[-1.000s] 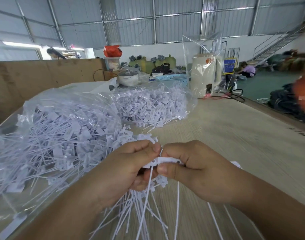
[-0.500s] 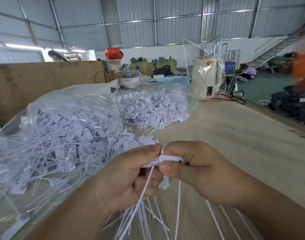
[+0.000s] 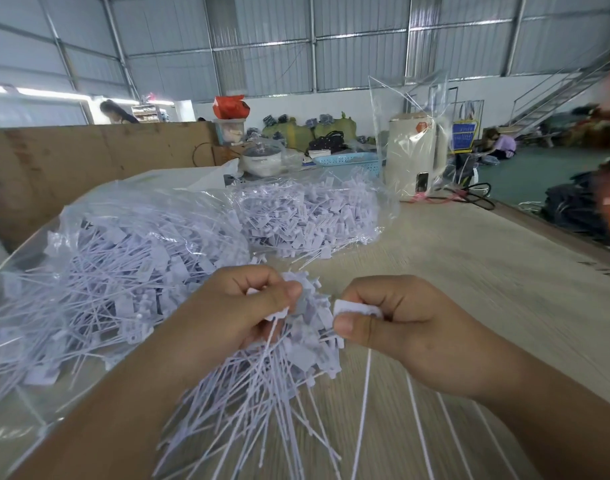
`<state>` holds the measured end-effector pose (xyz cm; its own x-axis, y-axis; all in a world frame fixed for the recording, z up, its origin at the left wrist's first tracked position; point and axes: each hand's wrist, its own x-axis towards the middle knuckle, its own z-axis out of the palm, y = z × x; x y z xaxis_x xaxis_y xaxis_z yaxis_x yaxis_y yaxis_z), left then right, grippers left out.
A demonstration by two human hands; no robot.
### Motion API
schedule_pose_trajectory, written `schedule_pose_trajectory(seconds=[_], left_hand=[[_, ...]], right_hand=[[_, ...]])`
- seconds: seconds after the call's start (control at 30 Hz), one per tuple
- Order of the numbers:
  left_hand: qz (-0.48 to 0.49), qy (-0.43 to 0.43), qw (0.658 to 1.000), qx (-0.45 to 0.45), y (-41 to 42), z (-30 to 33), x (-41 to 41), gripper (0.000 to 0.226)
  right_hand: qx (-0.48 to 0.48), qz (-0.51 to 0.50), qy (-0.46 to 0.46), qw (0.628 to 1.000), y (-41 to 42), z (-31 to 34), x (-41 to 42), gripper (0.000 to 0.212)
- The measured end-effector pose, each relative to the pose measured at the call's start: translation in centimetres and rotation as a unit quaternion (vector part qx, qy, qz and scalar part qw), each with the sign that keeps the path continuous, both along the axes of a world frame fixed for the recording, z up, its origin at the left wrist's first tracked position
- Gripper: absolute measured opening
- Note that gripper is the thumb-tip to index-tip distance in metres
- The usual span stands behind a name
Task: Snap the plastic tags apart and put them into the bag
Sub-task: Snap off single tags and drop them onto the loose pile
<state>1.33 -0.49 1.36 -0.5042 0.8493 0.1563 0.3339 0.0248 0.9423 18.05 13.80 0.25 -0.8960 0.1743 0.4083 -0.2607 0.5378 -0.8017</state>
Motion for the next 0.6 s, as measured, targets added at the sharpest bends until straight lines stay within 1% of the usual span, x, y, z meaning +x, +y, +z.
schedule_pose_trajectory(seconds=[0.07,0.13,0.3,0.37,0.4,0.5,0.6], left_hand=[[0.049,0.084,0.995,-0.017,0.0,0.1,-0.4,0.036],[0.098,0.154,0.983,-0.031,-0.2,-0.1,-1.0,0.031],[0.12,0.276,0.952,-0.055,0.1,-1.3,-1.6,0.014],[0.145,0.297,0.942,-0.055,0.2,-1.7,-2.0,0.014],[0.153,0.303,0.939,-0.055,0.3,-1.9,-2.1,0.019],[0.156,0.318,0.934,-0.051,0.6,-2.1,-2.2,0.042],[0.153,0.319,0.935,-0.023,0.6,-2.0,-2.0,0.049]], right_hand=[[0.026,-0.011,-0.012,1.0,-0.1,-0.2,-0.1,0.031],[0.056,-0.028,-0.025,0.998,-0.1,-0.4,-0.1,0.033],[0.094,-0.042,-0.047,0.994,-0.3,-0.7,-0.2,0.036],[0.108,-0.045,-0.057,0.992,-0.4,-0.8,-0.3,0.032],[0.112,-0.046,-0.061,0.991,-0.4,-0.8,-0.3,0.031],[0.122,-0.052,-0.066,0.989,-0.4,-0.8,-0.3,0.033],[0.137,-0.057,-0.065,0.987,-0.5,-0.7,-0.3,0.032]])
